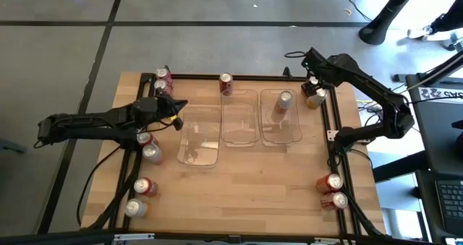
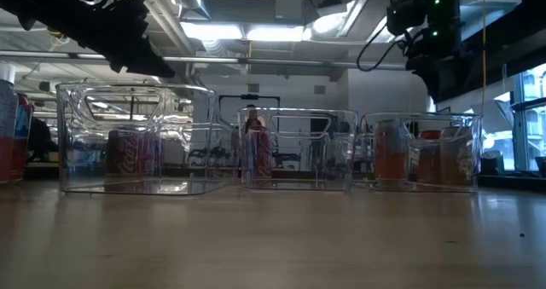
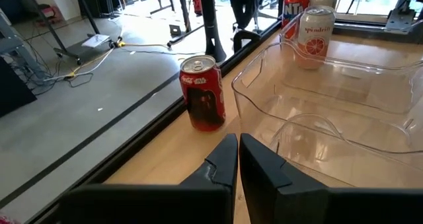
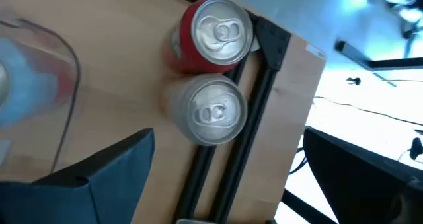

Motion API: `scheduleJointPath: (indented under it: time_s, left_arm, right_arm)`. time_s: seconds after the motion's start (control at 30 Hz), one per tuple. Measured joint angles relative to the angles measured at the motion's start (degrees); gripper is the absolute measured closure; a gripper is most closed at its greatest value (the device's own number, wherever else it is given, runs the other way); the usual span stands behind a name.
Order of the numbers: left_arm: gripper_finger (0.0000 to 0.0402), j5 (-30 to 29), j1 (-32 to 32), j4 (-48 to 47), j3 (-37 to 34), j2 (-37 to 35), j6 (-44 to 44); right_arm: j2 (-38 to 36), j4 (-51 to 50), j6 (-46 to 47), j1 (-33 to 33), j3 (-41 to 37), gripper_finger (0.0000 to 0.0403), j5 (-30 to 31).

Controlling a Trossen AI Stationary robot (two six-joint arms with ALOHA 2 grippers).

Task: Sort soda cans
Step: Put the top white soda can into the right transparent bin

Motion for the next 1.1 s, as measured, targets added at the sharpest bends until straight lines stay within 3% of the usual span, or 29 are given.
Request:
scheduleJointPath:
  time_s: [0.47,0.77,0.9,1.1]
  left_arm:
    - [0.0391,0.0,-0.5,-0.6,0.0,0.0,-0.1]
    - [0.0391,0.0,-0.5,-0.4,0.0,0.0,-0.3]
    - [0.0391,0.0,-0.5,-0.4,0.0,0.0,-0.4]
    - [0.0391,0.0,-0.5,-0.4,0.0,0.0,-1.2]
  right_arm:
    - [8.4,-0.6,3.0,-1.9,-0.2,0.0017,-0.5]
    - [9.0,2.0,3.0,-0.9,-4.6,0.0017,-0.6]
    - [9.0,4.5,4.6,-1.1,-6.9,0.0017,4.1]
    - [9.2,7.0,5.5,-1.4,-9.7,0.0017,3.1]
